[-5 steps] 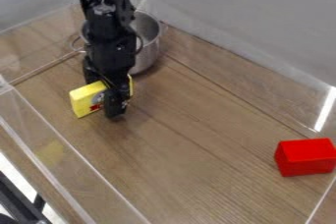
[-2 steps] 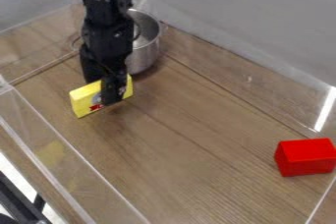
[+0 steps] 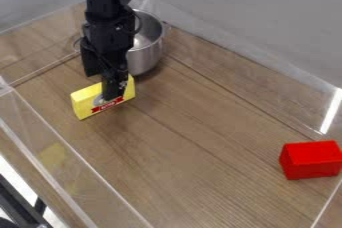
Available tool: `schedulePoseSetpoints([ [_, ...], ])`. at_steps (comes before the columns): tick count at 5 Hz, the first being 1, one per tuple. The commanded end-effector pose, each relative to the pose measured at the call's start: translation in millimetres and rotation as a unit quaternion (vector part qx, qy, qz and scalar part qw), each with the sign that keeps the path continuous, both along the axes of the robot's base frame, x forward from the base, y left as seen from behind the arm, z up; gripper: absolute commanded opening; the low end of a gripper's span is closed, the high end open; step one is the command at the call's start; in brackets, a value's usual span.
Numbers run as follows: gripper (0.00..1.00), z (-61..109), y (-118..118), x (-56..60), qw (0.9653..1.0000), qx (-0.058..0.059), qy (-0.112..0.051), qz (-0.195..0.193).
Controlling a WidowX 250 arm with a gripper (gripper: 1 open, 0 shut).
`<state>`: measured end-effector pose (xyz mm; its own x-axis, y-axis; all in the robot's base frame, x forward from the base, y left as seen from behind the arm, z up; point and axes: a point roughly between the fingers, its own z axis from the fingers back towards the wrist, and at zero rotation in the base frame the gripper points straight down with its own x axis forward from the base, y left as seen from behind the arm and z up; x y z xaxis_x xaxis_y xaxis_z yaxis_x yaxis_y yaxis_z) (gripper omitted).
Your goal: Put butter into the silver pot
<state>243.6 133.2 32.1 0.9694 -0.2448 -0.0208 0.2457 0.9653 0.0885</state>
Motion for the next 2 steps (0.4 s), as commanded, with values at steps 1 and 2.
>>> schedulePoseSetpoints([
  [1, 1.00, 3.4, 1.7, 4.6, 0.9995, 0.013, -0.014, -0.025],
  [2, 1.00, -4.4, 6.7, 4.1, 0.9999, 0.013, -0.009, -0.001],
])
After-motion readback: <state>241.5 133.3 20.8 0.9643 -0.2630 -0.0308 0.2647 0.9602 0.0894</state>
